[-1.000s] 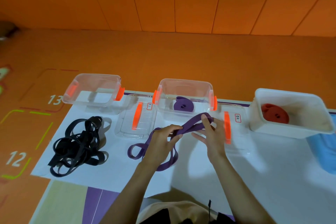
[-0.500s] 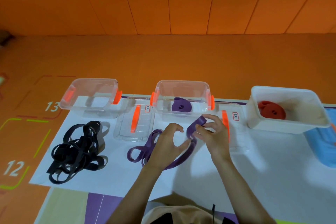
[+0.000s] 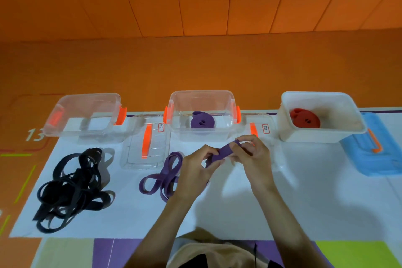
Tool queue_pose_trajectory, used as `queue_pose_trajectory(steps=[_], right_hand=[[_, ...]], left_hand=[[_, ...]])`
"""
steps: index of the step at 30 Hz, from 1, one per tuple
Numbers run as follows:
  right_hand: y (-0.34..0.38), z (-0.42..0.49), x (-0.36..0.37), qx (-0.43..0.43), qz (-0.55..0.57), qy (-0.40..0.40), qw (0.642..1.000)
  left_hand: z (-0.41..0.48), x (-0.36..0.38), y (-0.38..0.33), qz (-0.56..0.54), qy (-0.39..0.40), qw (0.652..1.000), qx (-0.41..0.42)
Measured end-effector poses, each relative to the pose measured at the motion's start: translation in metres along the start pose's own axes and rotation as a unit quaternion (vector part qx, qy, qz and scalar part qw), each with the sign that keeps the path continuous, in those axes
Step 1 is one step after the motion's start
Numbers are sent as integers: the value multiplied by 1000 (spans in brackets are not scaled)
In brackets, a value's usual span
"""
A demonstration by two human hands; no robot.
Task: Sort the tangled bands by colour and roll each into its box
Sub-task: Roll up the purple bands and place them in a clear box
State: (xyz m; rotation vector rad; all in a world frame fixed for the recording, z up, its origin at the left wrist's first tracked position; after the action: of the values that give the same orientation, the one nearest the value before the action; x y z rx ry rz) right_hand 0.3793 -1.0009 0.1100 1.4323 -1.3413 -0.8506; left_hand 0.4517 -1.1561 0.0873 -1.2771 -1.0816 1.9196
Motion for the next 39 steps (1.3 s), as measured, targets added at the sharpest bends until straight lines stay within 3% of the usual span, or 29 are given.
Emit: queue_pose_trajectory(steps=[7,11,17,21,24,32,35,39], right_hand=[[0,-1,-4,140,223,64,963],[-6,1,-1,222,206,107,947],[-11,3,4,223,254,106,935],[-7,3,0,218,274,88,933],[-3,1,-1,205,235,79,947],[5,-2,0,143,153,96,973],[3,0,-2,152,188,82,967],[-5,1,-4,217,274,91,932]], left_hand=[[3,-4,-16,-127,-61,990,-10],[6,-4,-22,-164,-87,982,-28],[-2,-4,-13,-167,-103,979,-54],[-3,-5,-10,-125,-62,990,-24],[0,-3,-8,-78,-35,996,16],[5,-6,-9,-47,-26,998,13],[5,-4,-13,-34,-25,999,18],[5,-1,-18,-59,-49,997,22]])
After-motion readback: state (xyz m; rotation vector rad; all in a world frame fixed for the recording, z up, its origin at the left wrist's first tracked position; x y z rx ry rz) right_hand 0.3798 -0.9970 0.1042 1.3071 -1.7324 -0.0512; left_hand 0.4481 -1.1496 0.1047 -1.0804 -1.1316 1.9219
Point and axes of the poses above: each hand's wrist, its own z-axis towards the middle knuckle, its own x-axis out of the palm, y = z × x, the point moved 1 cm from there along z, towards the middle knuckle, and after that the axes turned 4 degrees about x, right-handed, at the moved point
